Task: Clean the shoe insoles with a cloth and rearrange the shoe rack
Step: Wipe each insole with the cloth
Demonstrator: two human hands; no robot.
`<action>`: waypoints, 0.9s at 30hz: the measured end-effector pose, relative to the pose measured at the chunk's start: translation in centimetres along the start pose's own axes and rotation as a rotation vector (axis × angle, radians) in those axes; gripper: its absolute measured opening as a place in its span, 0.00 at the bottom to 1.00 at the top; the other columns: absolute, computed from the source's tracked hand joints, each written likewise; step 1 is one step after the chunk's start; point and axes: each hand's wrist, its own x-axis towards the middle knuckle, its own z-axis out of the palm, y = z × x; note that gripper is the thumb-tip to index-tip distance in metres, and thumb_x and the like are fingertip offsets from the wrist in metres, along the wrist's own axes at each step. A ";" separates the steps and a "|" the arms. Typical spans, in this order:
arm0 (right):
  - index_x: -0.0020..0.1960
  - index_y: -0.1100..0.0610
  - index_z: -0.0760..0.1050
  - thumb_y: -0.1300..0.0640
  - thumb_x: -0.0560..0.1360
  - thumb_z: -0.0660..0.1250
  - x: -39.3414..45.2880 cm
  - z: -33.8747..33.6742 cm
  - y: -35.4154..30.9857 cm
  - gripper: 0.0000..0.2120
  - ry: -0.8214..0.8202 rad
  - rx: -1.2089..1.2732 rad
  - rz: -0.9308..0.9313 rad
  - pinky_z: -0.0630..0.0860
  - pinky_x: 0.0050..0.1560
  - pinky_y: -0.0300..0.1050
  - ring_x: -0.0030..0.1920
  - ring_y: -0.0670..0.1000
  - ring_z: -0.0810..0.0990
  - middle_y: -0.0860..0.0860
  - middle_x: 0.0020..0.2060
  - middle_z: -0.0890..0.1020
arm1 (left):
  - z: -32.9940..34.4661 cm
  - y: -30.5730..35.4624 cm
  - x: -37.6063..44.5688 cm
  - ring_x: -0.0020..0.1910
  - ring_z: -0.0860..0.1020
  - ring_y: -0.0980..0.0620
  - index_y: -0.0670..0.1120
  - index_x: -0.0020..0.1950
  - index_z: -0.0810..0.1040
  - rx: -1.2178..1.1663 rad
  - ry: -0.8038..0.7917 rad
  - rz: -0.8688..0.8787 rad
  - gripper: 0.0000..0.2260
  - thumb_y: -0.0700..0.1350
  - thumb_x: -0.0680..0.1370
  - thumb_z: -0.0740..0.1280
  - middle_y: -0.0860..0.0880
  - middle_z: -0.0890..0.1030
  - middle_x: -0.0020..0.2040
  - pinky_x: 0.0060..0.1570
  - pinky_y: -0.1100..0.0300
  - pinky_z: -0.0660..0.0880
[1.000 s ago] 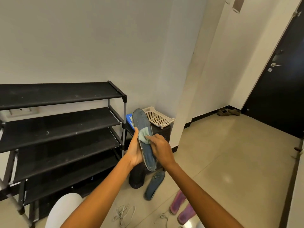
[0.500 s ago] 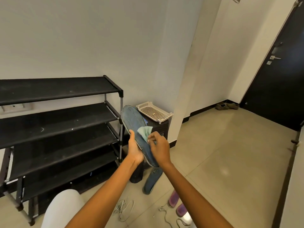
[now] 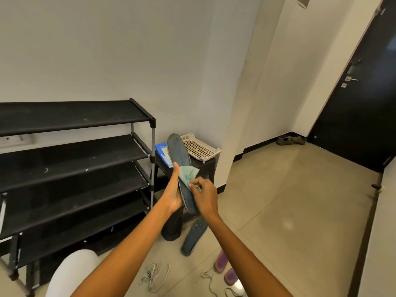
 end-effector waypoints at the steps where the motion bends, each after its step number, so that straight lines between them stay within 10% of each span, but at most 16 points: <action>1: 0.51 0.57 0.80 0.56 0.76 0.67 0.1 0.1 -0.3 0.08 0.010 -0.004 0.002 0.68 0.45 0.36 0.48 0.47 0.76 0.53 0.49 0.80 | 0.0 -1.0 -0.3 0.50 0.79 0.46 0.41 0.57 0.78 -0.004 0.001 -0.010 0.27 0.63 0.76 0.58 0.41 0.80 0.52 0.48 0.54 0.79; 18: 0.44 0.53 0.82 0.50 0.73 0.69 -3.2 0.1 -0.4 0.07 -0.066 -0.255 -0.350 0.69 0.43 0.45 0.43 0.48 0.72 0.48 0.41 0.82 | -1.5 0.2 0.2 0.43 0.84 0.44 0.38 0.44 0.85 -0.203 -0.082 0.041 0.39 0.70 0.75 0.49 0.39 0.83 0.48 0.43 0.53 0.81; 27: 0.48 0.60 0.78 0.57 0.75 0.68 -2.3 -0.5 0.5 0.06 -0.084 -0.067 -0.100 0.67 0.39 0.33 0.42 0.46 0.73 0.53 0.44 0.75 | -1.1 -0.3 -0.3 0.48 0.83 0.44 0.39 0.56 0.78 -0.119 -0.111 -0.007 0.34 0.68 0.76 0.53 0.40 0.83 0.51 0.51 0.49 0.78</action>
